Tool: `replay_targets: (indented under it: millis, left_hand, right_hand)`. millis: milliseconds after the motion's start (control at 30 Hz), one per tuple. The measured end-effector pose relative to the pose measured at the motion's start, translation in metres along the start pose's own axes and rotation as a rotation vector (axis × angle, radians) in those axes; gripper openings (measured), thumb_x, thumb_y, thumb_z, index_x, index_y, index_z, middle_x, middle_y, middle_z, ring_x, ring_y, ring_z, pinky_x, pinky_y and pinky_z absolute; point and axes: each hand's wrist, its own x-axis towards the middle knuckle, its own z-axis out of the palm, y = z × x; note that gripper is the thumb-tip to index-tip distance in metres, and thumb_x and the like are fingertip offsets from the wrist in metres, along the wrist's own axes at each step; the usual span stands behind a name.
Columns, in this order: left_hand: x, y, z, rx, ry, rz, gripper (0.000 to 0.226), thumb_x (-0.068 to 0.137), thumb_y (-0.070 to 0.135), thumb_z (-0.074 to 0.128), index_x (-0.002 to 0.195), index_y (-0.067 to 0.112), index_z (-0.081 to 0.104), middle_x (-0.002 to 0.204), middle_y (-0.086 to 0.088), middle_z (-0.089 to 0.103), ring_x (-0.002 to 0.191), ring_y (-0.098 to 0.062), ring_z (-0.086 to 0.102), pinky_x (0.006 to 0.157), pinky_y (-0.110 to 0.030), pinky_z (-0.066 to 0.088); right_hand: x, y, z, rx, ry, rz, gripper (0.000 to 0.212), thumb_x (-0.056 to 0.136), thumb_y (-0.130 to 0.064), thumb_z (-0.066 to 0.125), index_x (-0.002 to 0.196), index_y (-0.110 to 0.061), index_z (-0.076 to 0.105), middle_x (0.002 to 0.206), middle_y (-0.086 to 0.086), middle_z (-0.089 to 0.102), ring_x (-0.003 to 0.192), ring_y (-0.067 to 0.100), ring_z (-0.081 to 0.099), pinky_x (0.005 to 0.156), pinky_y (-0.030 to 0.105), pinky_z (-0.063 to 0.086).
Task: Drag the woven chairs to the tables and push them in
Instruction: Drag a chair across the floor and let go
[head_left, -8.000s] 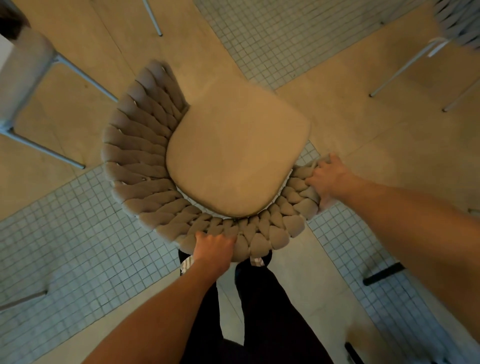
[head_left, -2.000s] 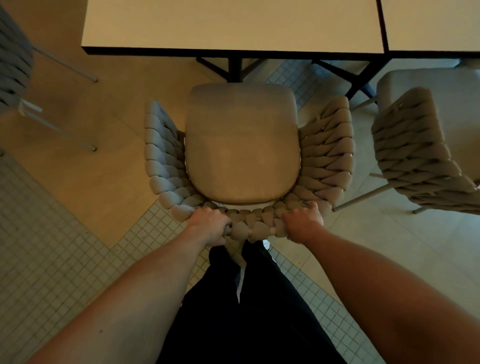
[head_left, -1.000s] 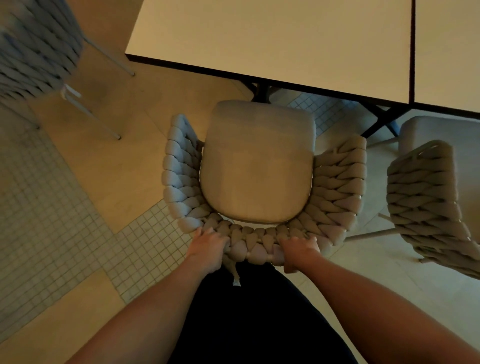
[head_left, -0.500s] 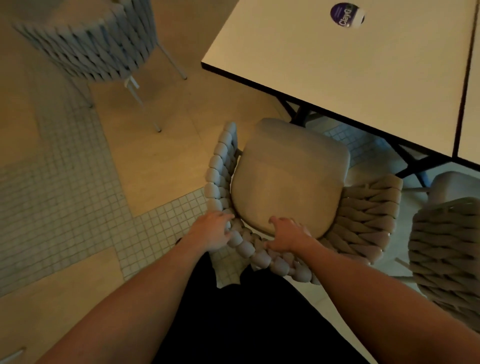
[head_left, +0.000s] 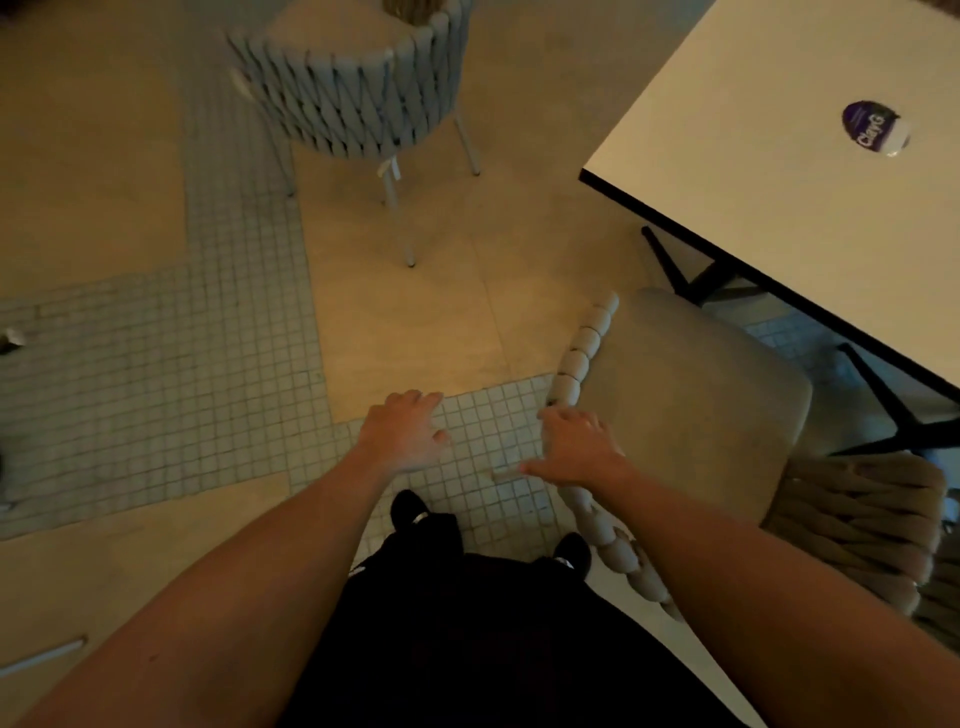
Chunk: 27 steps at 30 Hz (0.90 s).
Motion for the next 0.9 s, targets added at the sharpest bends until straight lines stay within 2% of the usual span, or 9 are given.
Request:
replay_targets:
  millis: [67,133,433,667,900]
  left_hand:
    - [0.001,-0.026,-0.011,-0.009,0.016,-0.026,0.07,0.1,0.057,0.043,0.16,0.025,0.022,0.164,-0.007,0.025,0.146,-0.032,0.028,0.115,-0.049,0.033]
    - [0.0,-0.052,-0.024,-0.012,0.036,-0.055,0.074,0.099,0.061,0.043,0.16,0.026,0.021,0.164,-0.007,0.024,0.147,-0.033,0.027,0.114,-0.049,0.032]
    - [-0.006,-0.139,-0.06,-0.126,0.131,-0.209,0.077,0.096,0.068,0.042,0.158,0.027,0.025,0.163,-0.007,0.028,0.145,-0.035,0.03,0.113,-0.053,0.032]
    - [0.017,-0.166,-0.096,-0.13,0.123,-0.246,0.079,0.095,0.069,0.042,0.159,0.028,0.022,0.162,-0.008,0.029,0.145,-0.035,0.031,0.112,-0.054,0.034]
    - [0.077,-0.182,-0.155,-0.163,0.143,-0.289,0.081,0.094,0.071,0.043,0.16,0.029,0.021,0.161,-0.007,0.031,0.143,-0.035,0.033,0.112,-0.055,0.035]
  right_hand:
    - [0.015,-0.024,-0.011,-0.026,0.027,-0.028,0.098,0.084,-0.073,0.062,0.159,-0.024,0.024,0.167,0.007,0.021,0.153,0.036,0.017,0.121,0.057,0.022]
    - [0.031,-0.048,-0.021,-0.039,0.031,-0.034,0.102,0.083,-0.077,0.061,0.161,-0.026,0.02,0.169,0.007,0.016,0.155,0.037,0.01,0.123,0.057,0.018]
    - [0.076,-0.131,-0.061,-0.15,0.008,-0.129,0.098,0.084,-0.076,0.061,0.161,-0.03,0.019,0.169,0.008,0.014,0.154,0.035,0.013,0.121,0.058,0.02]
    - [0.128,-0.166,-0.103,-0.174,-0.001,-0.157,0.099,0.084,-0.073,0.063,0.161,-0.028,0.019,0.17,0.009,0.013,0.154,0.037,0.011,0.121,0.06,0.02]
    - [0.196,-0.177,-0.168,-0.197,-0.007,-0.168,0.099,0.083,-0.074,0.064,0.16,-0.028,0.021,0.17,0.005,0.012,0.154,0.037,0.011,0.12,0.061,0.02]
